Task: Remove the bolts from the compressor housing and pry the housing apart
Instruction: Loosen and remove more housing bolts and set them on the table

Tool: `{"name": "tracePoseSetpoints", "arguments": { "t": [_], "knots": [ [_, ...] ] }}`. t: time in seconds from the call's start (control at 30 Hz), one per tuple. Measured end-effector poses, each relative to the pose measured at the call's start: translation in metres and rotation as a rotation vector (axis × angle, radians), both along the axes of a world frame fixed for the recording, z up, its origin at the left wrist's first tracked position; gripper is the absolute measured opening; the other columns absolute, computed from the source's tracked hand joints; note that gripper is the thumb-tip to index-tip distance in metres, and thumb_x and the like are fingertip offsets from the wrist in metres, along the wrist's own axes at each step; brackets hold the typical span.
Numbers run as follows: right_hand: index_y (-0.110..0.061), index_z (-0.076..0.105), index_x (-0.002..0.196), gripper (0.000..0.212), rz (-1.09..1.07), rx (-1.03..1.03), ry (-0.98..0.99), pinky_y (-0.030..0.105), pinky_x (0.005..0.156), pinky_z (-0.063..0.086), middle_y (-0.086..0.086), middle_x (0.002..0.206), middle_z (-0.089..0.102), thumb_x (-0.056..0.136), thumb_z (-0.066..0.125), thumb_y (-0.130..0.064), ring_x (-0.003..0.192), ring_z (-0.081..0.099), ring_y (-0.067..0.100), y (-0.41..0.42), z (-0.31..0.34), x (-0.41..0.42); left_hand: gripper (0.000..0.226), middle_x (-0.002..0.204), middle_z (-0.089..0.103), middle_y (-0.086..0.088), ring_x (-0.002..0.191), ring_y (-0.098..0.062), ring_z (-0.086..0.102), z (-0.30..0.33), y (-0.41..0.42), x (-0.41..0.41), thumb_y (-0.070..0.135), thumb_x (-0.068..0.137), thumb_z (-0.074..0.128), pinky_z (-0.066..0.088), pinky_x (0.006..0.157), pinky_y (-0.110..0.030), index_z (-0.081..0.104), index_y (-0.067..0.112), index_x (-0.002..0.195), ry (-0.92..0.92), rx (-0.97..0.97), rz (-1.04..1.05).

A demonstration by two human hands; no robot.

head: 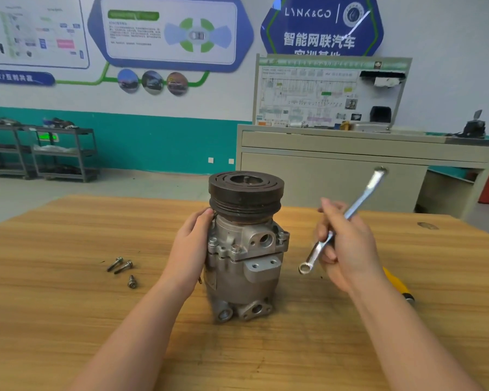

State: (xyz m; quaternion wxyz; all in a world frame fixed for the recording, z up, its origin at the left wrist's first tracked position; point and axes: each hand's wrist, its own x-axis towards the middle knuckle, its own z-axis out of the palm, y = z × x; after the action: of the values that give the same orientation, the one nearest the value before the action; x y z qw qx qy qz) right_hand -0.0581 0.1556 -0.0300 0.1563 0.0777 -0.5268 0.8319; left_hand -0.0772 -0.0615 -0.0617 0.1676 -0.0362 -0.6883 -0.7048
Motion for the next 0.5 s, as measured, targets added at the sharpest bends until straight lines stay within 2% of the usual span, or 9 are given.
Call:
{"name": "tracePoseSetpoints", "arguments": {
  "t": [0.1, 0.2, 0.27, 0.33, 0.4, 0.5],
  "knots": [
    [-0.027, 0.067, 0.071, 0.014, 0.115, 0.336, 0.08, 0.017, 0.035, 0.027, -0.003, 0.044, 0.045, 0.063, 0.076, -0.035, 0.033, 0.038, 0.009, -0.001, 0.0, 0.006, 0.025, 0.094, 0.07, 0.029, 0.093, 0.015, 0.06, 0.0, 0.0, 0.0, 0.04, 0.103, 0.041, 0.04, 0.074, -0.016, 0.065, 0.038, 0.112, -0.008, 0.008, 0.001],
    [-0.022, 0.07, 0.079, 0.033, 0.145, 0.551, 0.079, 0.02, 0.038, 0.035, -0.004, 0.047, 0.047, 0.053, 0.083, -0.038, 0.04, 0.047, 0.01, -0.007, -0.006, 0.008, 0.027, 0.093, 0.07, 0.029, 0.088, 0.015, 0.061, 0.001, 0.001, -0.001, 0.038, 0.103, 0.041, 0.041, 0.073, -0.018, 0.066, 0.034, 0.112, 0.003, 0.009, -0.003],
    [-0.021, 0.071, 0.082, 0.04, 0.12, 0.594, 0.068, 0.02, 0.041, 0.038, -0.004, 0.048, 0.048, 0.05, 0.083, -0.041, 0.042, 0.049, 0.01, -0.01, -0.01, 0.007, 0.027, 0.091, 0.07, 0.029, 0.084, 0.016, 0.061, 0.002, 0.001, 0.0, 0.037, 0.103, 0.041, 0.041, 0.072, -0.017, 0.066, 0.032, 0.112, 0.011, 0.006, 0.002],
    [-0.021, 0.073, 0.079, 0.033, 0.114, 0.576, 0.081, 0.019, 0.042, 0.039, -0.005, 0.047, 0.047, 0.053, 0.082, -0.039, 0.042, 0.048, 0.009, -0.011, -0.011, 0.004, 0.025, 0.09, 0.07, 0.029, 0.085, 0.017, 0.06, 0.002, 0.001, 0.001, 0.037, 0.103, 0.041, 0.041, 0.069, -0.012, 0.065, 0.034, 0.111, 0.016, 0.004, 0.002],
    [-0.023, 0.076, 0.08, 0.024, 0.14, 0.552, 0.094, 0.019, 0.042, 0.039, -0.004, 0.047, 0.046, 0.059, 0.08, -0.034, 0.041, 0.046, 0.008, -0.008, -0.011, 0.003, 0.027, 0.098, 0.07, 0.024, 0.091, 0.013, 0.06, 0.003, 0.001, 0.002, 0.038, 0.103, 0.041, 0.041, 0.069, -0.012, 0.064, 0.033, 0.115, 0.01, 0.005, -0.003],
    [-0.025, 0.077, 0.084, 0.024, 0.163, 0.546, 0.085, 0.021, 0.044, 0.039, -0.004, 0.046, 0.045, 0.061, 0.079, -0.033, 0.04, 0.044, 0.008, -0.005, -0.012, 0.001, 0.032, 0.109, 0.068, 0.017, 0.1, 0.008, 0.058, 0.003, 0.001, 0.003, 0.039, 0.103, 0.041, 0.04, 0.074, -0.016, 0.064, 0.029, 0.122, 0.006, 0.016, -0.006]
  ]
}}
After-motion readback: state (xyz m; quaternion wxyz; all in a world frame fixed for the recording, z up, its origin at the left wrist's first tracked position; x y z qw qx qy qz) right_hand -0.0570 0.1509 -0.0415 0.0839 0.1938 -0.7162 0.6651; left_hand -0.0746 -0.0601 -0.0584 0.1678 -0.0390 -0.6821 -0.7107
